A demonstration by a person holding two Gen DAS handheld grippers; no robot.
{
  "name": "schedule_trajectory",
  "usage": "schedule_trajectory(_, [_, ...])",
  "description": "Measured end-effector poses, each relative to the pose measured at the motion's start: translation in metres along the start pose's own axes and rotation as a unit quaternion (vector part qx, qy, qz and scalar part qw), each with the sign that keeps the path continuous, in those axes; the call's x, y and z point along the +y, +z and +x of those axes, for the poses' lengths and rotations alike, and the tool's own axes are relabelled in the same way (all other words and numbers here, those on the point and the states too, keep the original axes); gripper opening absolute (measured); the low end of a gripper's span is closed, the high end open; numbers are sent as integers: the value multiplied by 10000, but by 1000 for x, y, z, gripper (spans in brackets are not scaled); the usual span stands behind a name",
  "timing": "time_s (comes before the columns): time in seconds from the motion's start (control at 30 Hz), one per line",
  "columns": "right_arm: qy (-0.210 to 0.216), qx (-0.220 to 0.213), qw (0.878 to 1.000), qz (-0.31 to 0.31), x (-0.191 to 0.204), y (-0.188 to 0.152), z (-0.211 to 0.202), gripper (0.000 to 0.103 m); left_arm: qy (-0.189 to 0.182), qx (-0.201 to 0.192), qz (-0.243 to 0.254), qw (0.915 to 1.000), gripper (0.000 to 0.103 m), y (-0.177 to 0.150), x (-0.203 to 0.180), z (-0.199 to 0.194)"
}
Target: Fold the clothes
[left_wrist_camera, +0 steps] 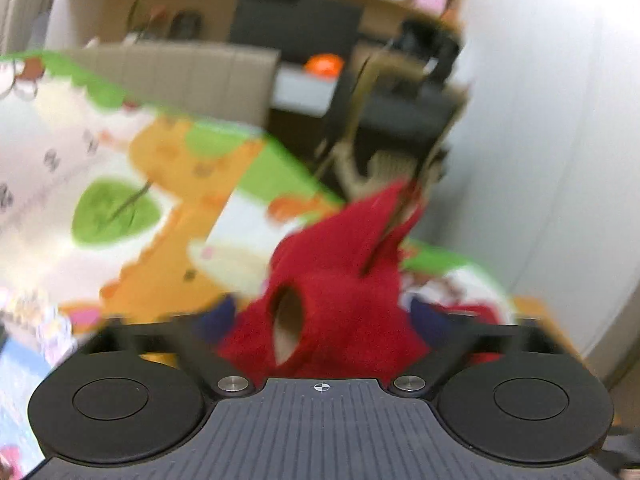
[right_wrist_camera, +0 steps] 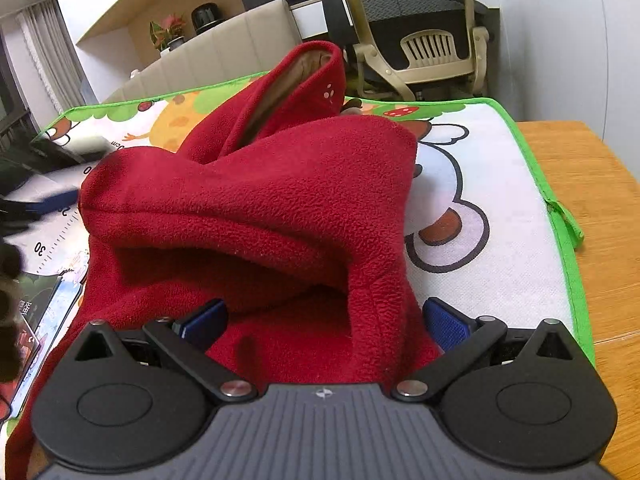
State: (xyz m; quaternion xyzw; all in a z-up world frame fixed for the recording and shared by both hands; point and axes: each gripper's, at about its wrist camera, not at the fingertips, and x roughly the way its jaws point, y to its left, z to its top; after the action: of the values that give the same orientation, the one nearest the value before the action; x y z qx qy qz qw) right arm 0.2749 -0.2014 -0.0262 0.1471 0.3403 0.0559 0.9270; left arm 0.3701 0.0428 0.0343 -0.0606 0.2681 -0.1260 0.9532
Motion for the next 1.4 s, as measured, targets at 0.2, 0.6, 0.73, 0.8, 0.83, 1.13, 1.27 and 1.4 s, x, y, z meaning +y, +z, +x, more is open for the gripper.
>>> schedule_trajectory(0.2, [45,-30,10000,48,-2,-2,-1,103,165,-1068,602,9923,17,6,-9,-47])
schedule_trajectory(0.6, [348,-263,9987,-246,-6,17,-27,103,184,-234,46,9995,55,-23,56,-61])
schedule_trajectory(0.73, [491,-1290,9844,-1091,16,53,-56,103,-957,-882,-163,9914,80,11,45,-93])
schedule_trajectory(0.8, [561,-1442,9821,-1070,25,74,-48,103,-1567,-856,-274,9835,84,9,38,-86])
schedule_trajectory(0.83, [548,-1423,9832,-1006,28,81,-40,102,-1802,-734,-359,9802,84,6,33,-75])
schedule_trajectory(1.13, [-11,-766,9948,-673,36,181,65,71,-1603,67,-106,9870,96,-58,7,15])
schedule_trajectory(1.27, [-246,-642,9970,-346,36,217,129,74,-1445,-32,120,9894,95,-60,-1,15])
schedule_trajectory(1.4, [-564,-440,9974,57,34,239,197,81,-1532,-86,-81,9881,95,-59,4,11])
